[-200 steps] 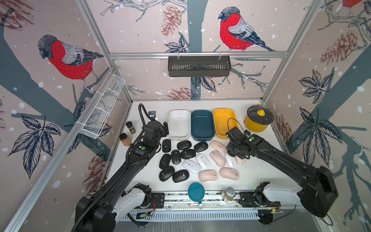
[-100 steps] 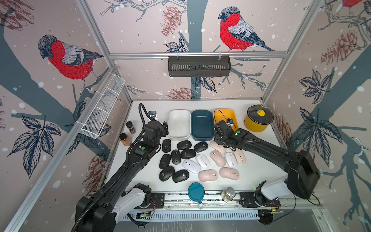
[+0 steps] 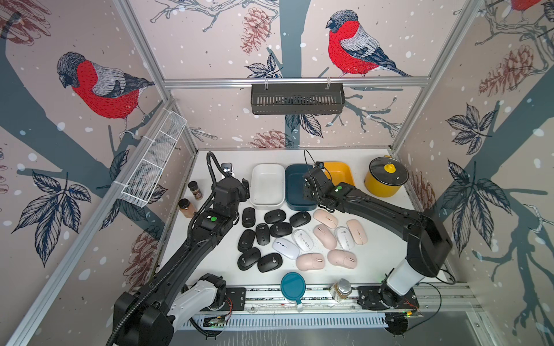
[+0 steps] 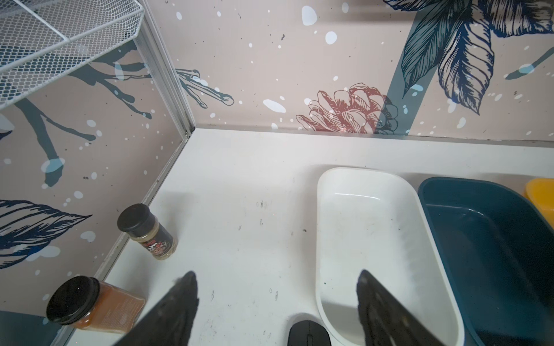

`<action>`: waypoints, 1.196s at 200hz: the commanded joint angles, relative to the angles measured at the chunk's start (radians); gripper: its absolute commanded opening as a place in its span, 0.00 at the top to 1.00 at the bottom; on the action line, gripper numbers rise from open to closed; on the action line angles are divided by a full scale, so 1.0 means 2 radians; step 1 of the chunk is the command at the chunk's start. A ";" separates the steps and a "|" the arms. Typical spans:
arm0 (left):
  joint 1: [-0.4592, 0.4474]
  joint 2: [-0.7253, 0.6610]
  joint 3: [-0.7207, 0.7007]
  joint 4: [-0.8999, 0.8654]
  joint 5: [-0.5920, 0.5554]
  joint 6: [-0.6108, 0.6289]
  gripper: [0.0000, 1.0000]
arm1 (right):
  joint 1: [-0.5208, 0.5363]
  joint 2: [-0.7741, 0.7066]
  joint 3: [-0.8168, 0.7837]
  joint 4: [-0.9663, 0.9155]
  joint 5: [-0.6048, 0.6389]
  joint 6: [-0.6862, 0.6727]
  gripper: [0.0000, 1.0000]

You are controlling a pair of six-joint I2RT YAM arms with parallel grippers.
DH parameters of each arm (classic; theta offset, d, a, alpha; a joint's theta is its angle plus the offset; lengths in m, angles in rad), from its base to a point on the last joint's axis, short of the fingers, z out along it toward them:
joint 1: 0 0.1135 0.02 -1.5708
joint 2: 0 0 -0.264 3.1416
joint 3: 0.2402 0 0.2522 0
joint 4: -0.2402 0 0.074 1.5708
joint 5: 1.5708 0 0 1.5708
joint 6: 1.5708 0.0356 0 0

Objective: Place the mice by color into the storage box
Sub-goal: Place the mouse in the storage box.

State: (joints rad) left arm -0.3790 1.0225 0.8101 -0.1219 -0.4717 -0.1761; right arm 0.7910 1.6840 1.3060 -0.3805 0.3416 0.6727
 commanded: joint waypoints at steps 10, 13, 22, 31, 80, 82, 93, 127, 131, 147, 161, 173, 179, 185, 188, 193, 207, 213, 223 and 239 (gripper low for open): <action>0.006 0.000 0.009 -0.003 0.003 0.002 0.17 | 0.012 0.038 0.044 0.021 -0.022 -0.040 0.50; 0.007 -0.001 0.009 -0.003 0.001 0.002 0.17 | 0.013 0.042 0.049 0.020 -0.025 -0.040 0.50; 0.011 -0.003 0.008 -0.004 -0.006 0.000 0.17 | 0.020 0.055 0.063 0.022 -0.033 -0.046 0.50; 0.017 -0.008 0.006 -0.005 -0.005 -0.001 0.17 | 0.028 0.070 0.081 0.020 -0.034 -0.052 0.50; 0.046 -0.038 -0.021 0.008 0.011 -0.010 0.17 | 0.050 0.148 0.163 0.002 -0.046 -0.059 0.50; 0.046 -0.039 -0.021 0.009 0.011 -0.010 0.17 | 0.050 0.151 0.167 0.001 -0.047 -0.059 0.50; 0.048 -0.042 -0.023 0.010 0.013 -0.009 0.17 | 0.051 0.166 0.182 0.000 -0.052 -0.055 0.50; 0.048 -0.041 -0.021 0.006 0.018 -0.011 0.17 | 0.052 0.211 0.233 -0.012 -0.052 -0.048 0.50; 0.049 -0.041 -0.020 0.005 0.018 -0.012 0.17 | 0.052 0.215 0.238 -0.015 -0.052 -0.047 0.50; 0.048 -0.041 -0.020 0.005 0.019 -0.011 0.17 | 0.052 0.238 0.264 -0.029 -0.049 -0.046 0.50; 0.049 -0.041 -0.021 0.005 0.023 -0.012 0.17 | 0.053 0.256 0.286 -0.044 -0.048 -0.044 0.49; 0.050 -0.040 -0.022 0.006 0.025 -0.012 0.17 | 0.053 0.267 0.295 -0.048 -0.045 -0.041 0.49; 0.050 -0.040 -0.022 0.006 0.026 -0.012 0.17 | 0.054 0.270 0.298 -0.048 -0.045 -0.040 0.49; 0.050 -0.039 -0.022 0.006 0.027 -0.013 0.17 | 0.053 0.273 0.300 -0.048 -0.044 -0.038 0.49; 0.049 -0.038 -0.022 0.006 0.028 -0.013 0.17 | 0.053 0.274 0.300 -0.048 -0.043 -0.037 0.49; 0.050 -0.038 -0.022 0.006 0.029 -0.014 0.17 | 0.053 0.276 0.302 -0.048 -0.041 -0.034 0.49; 0.050 -0.037 -0.021 0.005 0.031 -0.014 0.17 | 0.053 0.282 0.306 -0.049 -0.037 -0.031 0.49; 0.049 -0.037 -0.021 0.005 0.031 -0.015 0.17 | 0.053 0.285 0.307 -0.049 -0.035 -0.029 0.49; 0.050 -0.038 -0.021 0.005 0.031 -0.015 0.17 | 0.053 0.288 0.308 -0.050 -0.034 -0.026 0.49; 0.049 -0.040 -0.022 0.004 0.032 -0.015 0.17 | 0.053 0.292 0.307 -0.052 -0.031 -0.024 0.49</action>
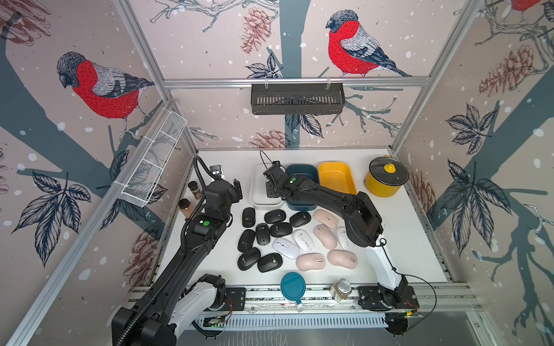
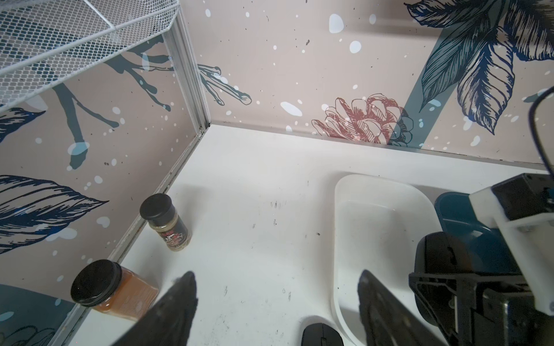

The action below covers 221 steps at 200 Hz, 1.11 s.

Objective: Place the mice by color into the storage box
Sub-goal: Place the mouse in the storage box.

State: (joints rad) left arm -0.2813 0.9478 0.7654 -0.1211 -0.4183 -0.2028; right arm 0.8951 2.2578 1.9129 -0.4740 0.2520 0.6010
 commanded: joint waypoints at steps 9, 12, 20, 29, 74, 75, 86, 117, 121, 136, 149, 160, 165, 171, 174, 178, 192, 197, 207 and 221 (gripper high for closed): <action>0.001 -0.002 0.000 0.006 0.004 -0.002 0.17 | 0.001 0.006 0.002 -0.005 0.016 0.014 0.48; 0.000 -0.002 0.000 0.005 0.004 -0.001 0.17 | 0.001 0.006 0.001 -0.005 0.017 0.015 0.48; 0.000 -0.002 0.000 0.005 0.004 -0.001 0.17 | 0.000 0.008 0.000 -0.006 0.018 0.016 0.48; 0.001 -0.002 0.000 0.005 0.004 -0.001 0.17 | 0.000 0.008 0.000 -0.006 0.020 0.018 0.48; 0.000 -0.002 -0.001 0.006 0.003 -0.001 0.17 | 0.000 0.013 0.000 -0.008 0.025 0.024 0.47; 0.001 -0.002 -0.001 0.006 0.003 -0.001 0.17 | 0.000 0.013 0.000 -0.009 0.025 0.024 0.47; 0.000 -0.002 -0.002 0.007 0.003 0.000 0.17 | 0.000 0.014 0.000 -0.010 0.027 0.026 0.46; 0.002 0.001 -0.001 0.007 0.005 -0.001 0.17 | 0.000 0.017 0.002 -0.008 0.025 0.032 0.44; 0.002 0.001 -0.001 0.007 0.005 -0.001 0.17 | 0.000 0.017 0.003 -0.009 0.024 0.032 0.44; 0.002 0.001 -0.002 0.008 0.004 -0.001 0.17 | 0.000 0.020 0.006 -0.011 0.024 0.034 0.42; 0.002 0.001 -0.002 0.008 0.004 0.000 0.17 | 0.000 0.020 0.007 -0.009 0.024 0.035 0.38; 0.002 0.001 -0.002 0.008 0.004 0.000 0.17 | 0.000 0.020 0.010 -0.009 0.021 0.034 0.34; 0.003 0.001 -0.001 0.008 0.004 0.001 0.17 | 0.001 0.021 0.012 -0.011 0.023 0.035 0.33; 0.002 0.001 -0.001 0.008 0.003 0.001 0.17 | 0.001 0.022 0.014 -0.012 0.023 0.035 0.32; 0.003 0.001 -0.002 0.008 0.002 0.000 0.17 | 0.001 0.021 0.016 -0.012 0.023 0.035 0.32; 0.003 0.001 -0.002 0.008 0.002 0.001 0.17 | 0.001 0.021 0.016 -0.013 0.023 0.034 0.31; 0.003 0.001 -0.002 0.008 0.001 0.001 0.17 | 0.001 0.017 0.018 -0.010 0.022 0.033 0.30; 0.003 0.001 -0.002 0.008 0.002 0.001 0.17 | 0.001 0.016 0.019 -0.009 0.021 0.033 0.30; 0.004 0.001 -0.003 0.009 0.001 0.001 0.17 | 0.001 0.015 0.024 -0.010 0.021 0.032 0.30; 0.003 0.002 -0.003 0.009 0.001 0.001 0.17 | 0.001 0.011 0.031 -0.009 0.021 0.028 0.30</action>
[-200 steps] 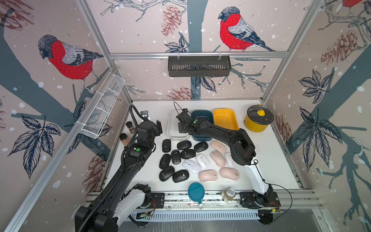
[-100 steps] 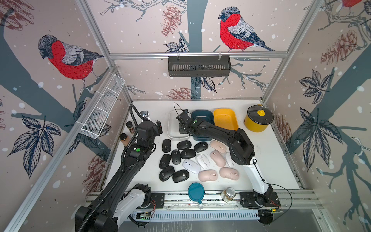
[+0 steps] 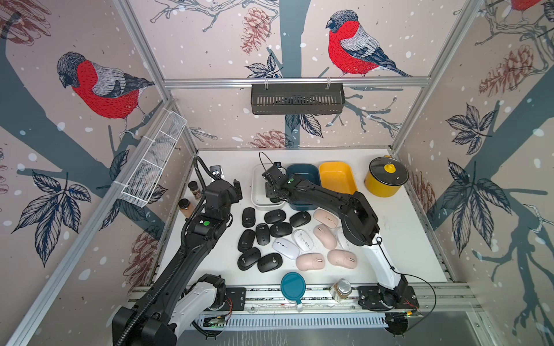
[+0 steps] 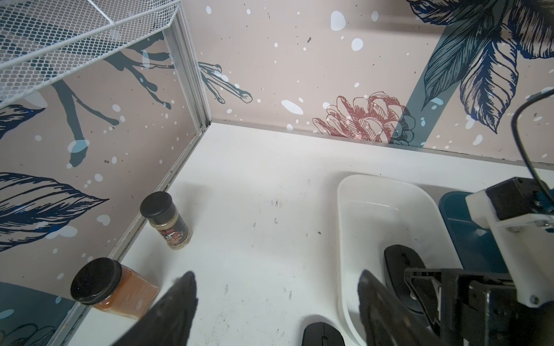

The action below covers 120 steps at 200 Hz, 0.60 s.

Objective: Place the mice by color into the storage box
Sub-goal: Place the mouse in the storage box.

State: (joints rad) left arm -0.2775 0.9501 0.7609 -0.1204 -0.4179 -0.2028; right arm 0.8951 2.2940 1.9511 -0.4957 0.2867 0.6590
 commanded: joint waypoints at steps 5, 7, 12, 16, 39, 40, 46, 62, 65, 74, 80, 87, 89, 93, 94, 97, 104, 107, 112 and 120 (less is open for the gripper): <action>0.002 0.001 0.000 0.009 0.000 0.001 0.17 | 0.001 -0.011 0.012 0.003 0.003 -0.003 0.30; 0.002 0.001 0.000 0.009 0.000 0.001 0.17 | 0.002 -0.012 0.012 0.005 0.003 -0.003 0.30; 0.002 0.001 -0.001 0.009 0.000 0.001 0.17 | 0.001 -0.018 0.012 0.007 0.002 -0.004 0.30; 0.002 0.001 -0.001 0.009 -0.001 0.000 0.17 | 0.001 -0.024 0.009 0.012 0.000 -0.007 0.30; 0.002 0.006 -0.002 0.009 0.000 0.001 0.17 | 0.001 -0.076 -0.039 0.064 -0.011 -0.023 0.30; 0.002 0.007 -0.002 0.009 0.000 0.001 0.17 | 0.001 -0.079 -0.041 0.065 -0.011 -0.023 0.30; 0.002 0.009 -0.001 0.009 0.002 0.001 0.17 | 0.000 -0.095 -0.057 0.077 -0.014 -0.026 0.30; 0.002 0.013 0.004 0.008 0.011 0.001 0.17 | -0.005 -0.140 -0.103 0.102 -0.021 -0.034 0.30; 0.002 0.013 0.004 0.007 0.014 0.001 0.17 | -0.006 -0.148 -0.114 0.107 -0.021 -0.035 0.30; 0.002 0.015 0.006 0.006 0.020 0.002 0.17 | -0.008 -0.177 -0.147 0.118 -0.018 -0.037 0.30; 0.002 0.016 0.008 0.004 0.025 0.003 0.17 | -0.012 -0.196 -0.172 0.127 -0.016 -0.037 0.30; 0.002 0.017 0.010 0.003 0.032 0.004 0.18 | -0.016 -0.219 -0.202 0.137 -0.017 -0.039 0.30; 0.002 0.017 0.011 0.002 0.033 0.005 0.18 | -0.019 -0.226 -0.210 0.139 -0.017 -0.038 0.30; 0.001 0.018 0.012 0.001 0.036 0.005 0.18 | -0.021 -0.239 -0.226 0.143 -0.016 -0.038 0.30; 0.002 0.018 0.012 0.001 0.037 0.005 0.18 | -0.021 -0.241 -0.230 0.144 -0.015 -0.037 0.30; 0.001 0.019 0.013 0.001 0.041 0.006 0.18 | -0.024 -0.252 -0.242 0.146 -0.014 -0.038 0.30; 0.001 0.020 0.015 0.001 0.050 0.006 0.18 | -0.030 -0.276 -0.269 0.150 -0.012 -0.039 0.31; 0.001 0.020 0.017 0.000 0.054 0.006 0.18 | -0.032 -0.283 -0.280 0.150 -0.011 -0.040 0.31; 0.001 0.021 0.019 0.000 0.064 0.007 0.18 | -0.037 -0.301 -0.298 0.150 -0.009 -0.041 0.31; 0.001 0.022 0.022 0.002 0.078 0.010 0.19 | -0.048 -0.326 -0.325 0.147 -0.007 -0.042 0.31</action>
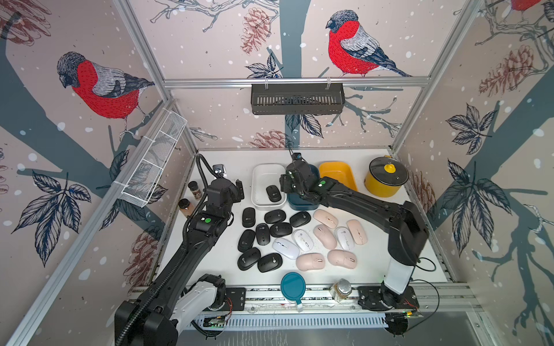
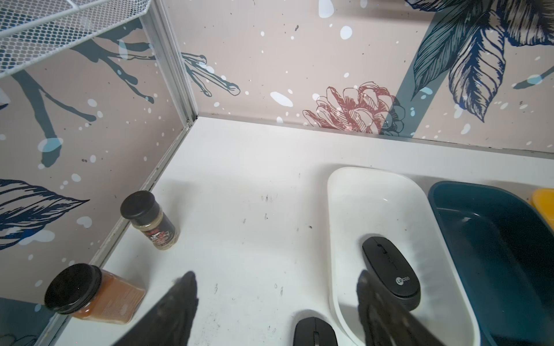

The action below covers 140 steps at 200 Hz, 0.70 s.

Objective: Place the mice by color into the storage box
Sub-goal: Place the mouse in the storage box, then pick up the mouse from the center of the board.

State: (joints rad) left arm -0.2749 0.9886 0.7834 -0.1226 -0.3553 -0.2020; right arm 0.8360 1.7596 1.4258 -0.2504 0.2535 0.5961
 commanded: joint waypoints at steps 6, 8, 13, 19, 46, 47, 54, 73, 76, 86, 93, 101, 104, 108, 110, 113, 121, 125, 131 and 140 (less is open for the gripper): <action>-0.001 0.005 0.014 0.005 0.054 0.008 0.19 | -0.026 -0.079 -0.083 0.021 0.014 -0.011 0.31; -0.001 0.005 0.015 0.005 0.056 0.007 0.19 | -0.030 -0.085 -0.090 0.020 0.015 -0.012 0.31; -0.002 0.007 0.015 0.007 0.062 0.004 0.19 | -0.036 -0.101 -0.107 0.018 0.018 -0.013 0.31; -0.004 0.009 0.019 0.009 0.069 0.001 0.19 | -0.045 -0.123 -0.127 0.015 0.019 -0.015 0.31; -0.022 0.033 0.041 0.009 0.087 -0.002 0.20 | -0.079 -0.217 -0.229 0.011 0.017 -0.022 0.30; -0.024 0.034 0.043 0.008 0.087 -0.001 0.20 | -0.080 -0.220 -0.233 0.011 0.017 -0.022 0.30; -0.035 0.042 0.051 0.006 0.085 0.005 0.20 | -0.086 -0.239 -0.257 0.009 0.018 -0.019 0.30; -0.065 0.065 0.072 0.003 0.073 0.024 0.21 | -0.095 -0.280 -0.310 0.002 0.015 -0.014 0.30; -0.066 0.069 0.073 0.004 0.073 0.024 0.21 | -0.096 -0.284 -0.315 0.000 0.017 -0.012 0.30; -0.068 0.076 0.074 0.011 0.074 0.017 0.21 | -0.098 -0.295 -0.334 -0.011 0.017 -0.006 0.30; -0.068 0.080 0.073 0.017 0.075 0.009 0.21 | -0.101 -0.300 -0.341 -0.021 0.017 0.001 0.29; -0.068 0.085 0.070 0.025 0.079 0.008 0.21 | -0.103 -0.304 -0.349 -0.033 0.015 0.008 0.29; -0.068 0.087 0.071 0.027 0.081 0.010 0.21 | -0.104 -0.305 -0.350 -0.038 0.015 0.010 0.29; -0.068 0.089 0.071 0.029 0.084 0.011 0.21 | -0.105 -0.306 -0.353 -0.044 0.014 0.012 0.29; -0.068 0.090 0.072 0.029 0.085 0.012 0.21 | -0.105 -0.306 -0.353 -0.049 0.014 0.012 0.29; -0.068 0.092 0.073 0.029 0.085 0.013 0.21 | -0.106 -0.306 -0.355 -0.054 0.014 0.013 0.29; -0.068 0.096 0.074 0.029 0.085 0.016 0.21 | -0.104 -0.307 -0.360 -0.066 0.013 0.014 0.29; -0.068 0.098 0.074 0.028 0.084 0.017 0.21 | -0.105 -0.306 -0.362 -0.071 0.012 0.016 0.29; -0.068 0.099 0.073 0.028 0.083 0.019 0.21 | -0.104 -0.306 -0.364 -0.080 0.011 0.019 0.30; -0.068 0.099 0.070 0.028 0.081 0.020 0.21 | -0.104 -0.305 -0.368 -0.090 0.005 0.025 0.30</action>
State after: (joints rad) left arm -0.4095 1.1809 0.9222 -0.1066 -0.1909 -0.1829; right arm 0.6258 1.1515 0.7063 -0.3439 0.2836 0.6037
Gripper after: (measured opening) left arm 0.794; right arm 0.704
